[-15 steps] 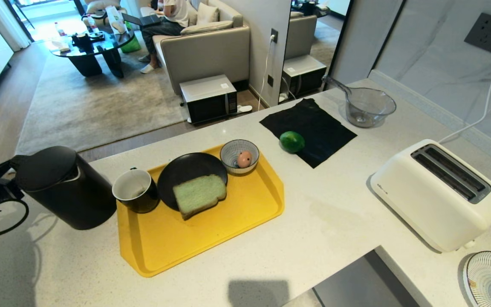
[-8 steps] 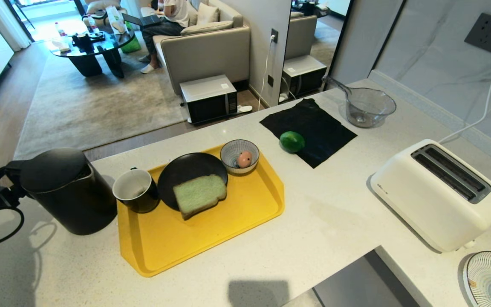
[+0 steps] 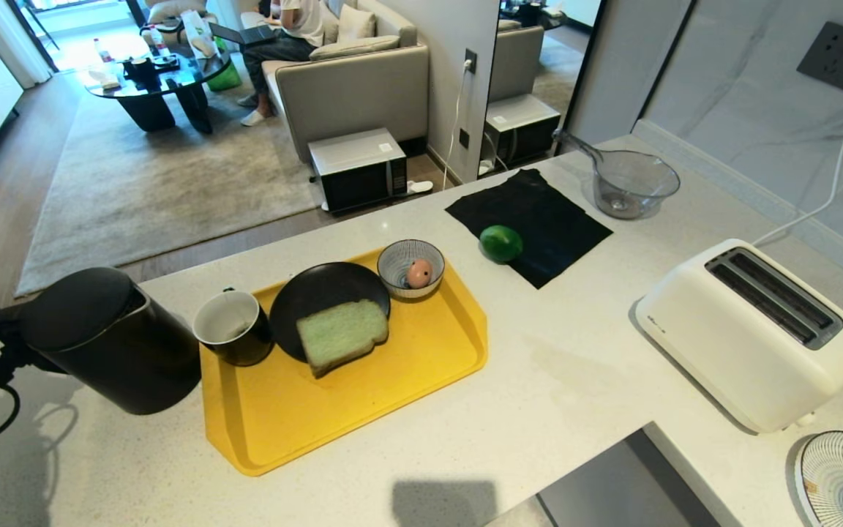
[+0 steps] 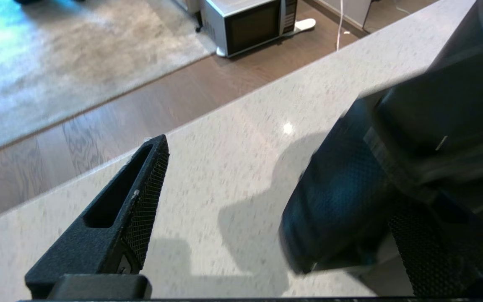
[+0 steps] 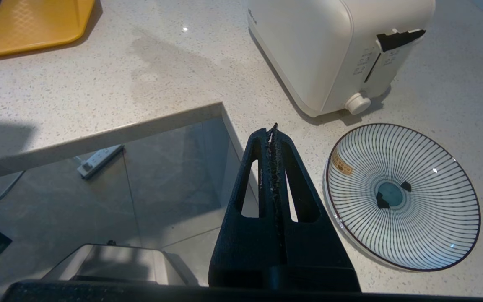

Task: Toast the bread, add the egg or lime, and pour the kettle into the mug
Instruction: Put the kettle back

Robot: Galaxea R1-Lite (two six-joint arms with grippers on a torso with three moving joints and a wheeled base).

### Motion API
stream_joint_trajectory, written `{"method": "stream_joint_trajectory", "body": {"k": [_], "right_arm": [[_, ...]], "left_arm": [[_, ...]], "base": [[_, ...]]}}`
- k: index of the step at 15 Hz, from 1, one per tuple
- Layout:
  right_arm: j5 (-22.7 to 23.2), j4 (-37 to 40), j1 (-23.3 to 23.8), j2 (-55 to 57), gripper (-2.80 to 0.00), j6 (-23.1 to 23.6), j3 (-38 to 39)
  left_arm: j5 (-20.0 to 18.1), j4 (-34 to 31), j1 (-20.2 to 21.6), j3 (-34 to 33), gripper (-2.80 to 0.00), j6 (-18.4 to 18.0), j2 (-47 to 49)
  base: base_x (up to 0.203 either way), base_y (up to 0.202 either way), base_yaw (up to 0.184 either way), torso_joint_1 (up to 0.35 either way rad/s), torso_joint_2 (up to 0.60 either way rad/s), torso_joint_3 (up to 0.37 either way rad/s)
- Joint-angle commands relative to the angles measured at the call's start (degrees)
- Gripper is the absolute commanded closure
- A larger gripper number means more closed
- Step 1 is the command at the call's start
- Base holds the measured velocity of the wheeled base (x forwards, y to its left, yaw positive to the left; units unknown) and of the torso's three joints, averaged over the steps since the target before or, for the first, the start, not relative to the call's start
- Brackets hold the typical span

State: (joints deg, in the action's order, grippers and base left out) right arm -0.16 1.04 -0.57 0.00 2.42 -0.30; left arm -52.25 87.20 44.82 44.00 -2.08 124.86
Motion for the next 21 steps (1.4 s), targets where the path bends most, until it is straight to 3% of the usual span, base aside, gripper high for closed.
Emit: {"method": "stream_joint_trajectory", "body": {"k": [1,4,5,14,21], "right_arm": [[-0.02,0.02,-0.04,0.0,0.0,0.04,-0.04],[-0.02,0.02,-0.04,0.0,0.0,0.04,0.01],[-0.02,0.02,-0.02,0.03,0.0,0.04,0.01],[-0.02,0.02,-0.01,0.0,0.0,0.04,0.02],[-0.02,0.02,-0.04,0.0,0.0,0.1,0.01]], "left_arm": [[-0.49,0.46,0.63,-0.5,-2.8,-0.11,1.62],[-6.76,0.46,1.49,-1.88,-2.8,-0.6,2.29],[-7.32,0.46,1.52,-3.0,-2.8,-1.09,2.28],[-8.63,0.46,3.07,-8.42,-2.8,-2.91,-3.05],[-8.66,-1.03,5.31,-18.88,-2.8,-2.93,-11.73]], "base": [[0.0,0.0,0.0,0.0,0.0,0.0],[0.0,0.0,0.0,0.0,0.0,0.0],[0.0,0.0,0.0,0.0,0.0,0.0],[0.0,0.0,0.0,0.0,0.0,0.0],[0.0,0.0,0.0,0.0,0.0,0.0]]}}
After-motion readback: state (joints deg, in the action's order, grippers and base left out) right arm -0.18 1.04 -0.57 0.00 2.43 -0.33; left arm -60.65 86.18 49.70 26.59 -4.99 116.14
